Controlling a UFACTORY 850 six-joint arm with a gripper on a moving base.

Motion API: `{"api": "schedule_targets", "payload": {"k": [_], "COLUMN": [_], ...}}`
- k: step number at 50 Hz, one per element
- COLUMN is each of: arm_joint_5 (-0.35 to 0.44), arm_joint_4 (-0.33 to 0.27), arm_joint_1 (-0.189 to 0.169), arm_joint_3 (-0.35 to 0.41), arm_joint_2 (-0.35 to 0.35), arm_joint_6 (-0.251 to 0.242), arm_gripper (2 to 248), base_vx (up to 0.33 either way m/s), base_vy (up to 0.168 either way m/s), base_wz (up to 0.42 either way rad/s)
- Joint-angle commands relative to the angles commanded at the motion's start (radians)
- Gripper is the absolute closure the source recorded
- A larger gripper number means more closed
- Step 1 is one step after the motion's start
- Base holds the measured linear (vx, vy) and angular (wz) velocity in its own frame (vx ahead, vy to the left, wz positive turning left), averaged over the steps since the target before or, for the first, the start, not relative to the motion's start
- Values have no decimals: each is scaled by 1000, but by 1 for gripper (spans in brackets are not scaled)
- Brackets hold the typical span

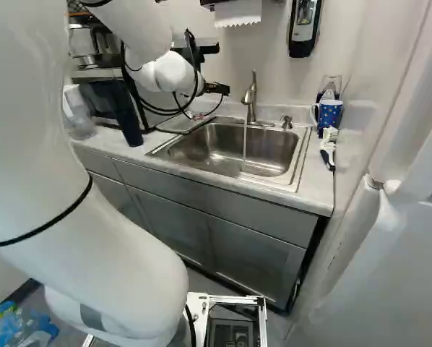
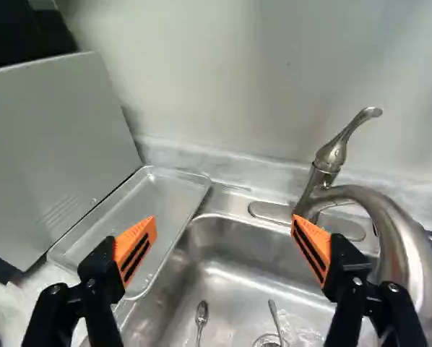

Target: Rinse the cup and place it in the tray

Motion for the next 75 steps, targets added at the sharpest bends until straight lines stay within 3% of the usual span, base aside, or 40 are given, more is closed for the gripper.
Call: {"api": "schedule_targets", "payload": {"k": [27, 47, 75], "arm_joint_5": [-197, -357, -362], "arm_joint_4": [0, 0, 0], "arm_joint_1": [-8, -54, -152], "arm_joint_3": [80, 107, 131], "arm_joint_2": [85, 115, 141], "arm_joint_6": [0, 0, 0], "arm_gripper": [3, 3, 3], "base_vx": [0, 0, 0], "base_vy": [0, 0, 0], "base_wz": [0, 0, 0]}}
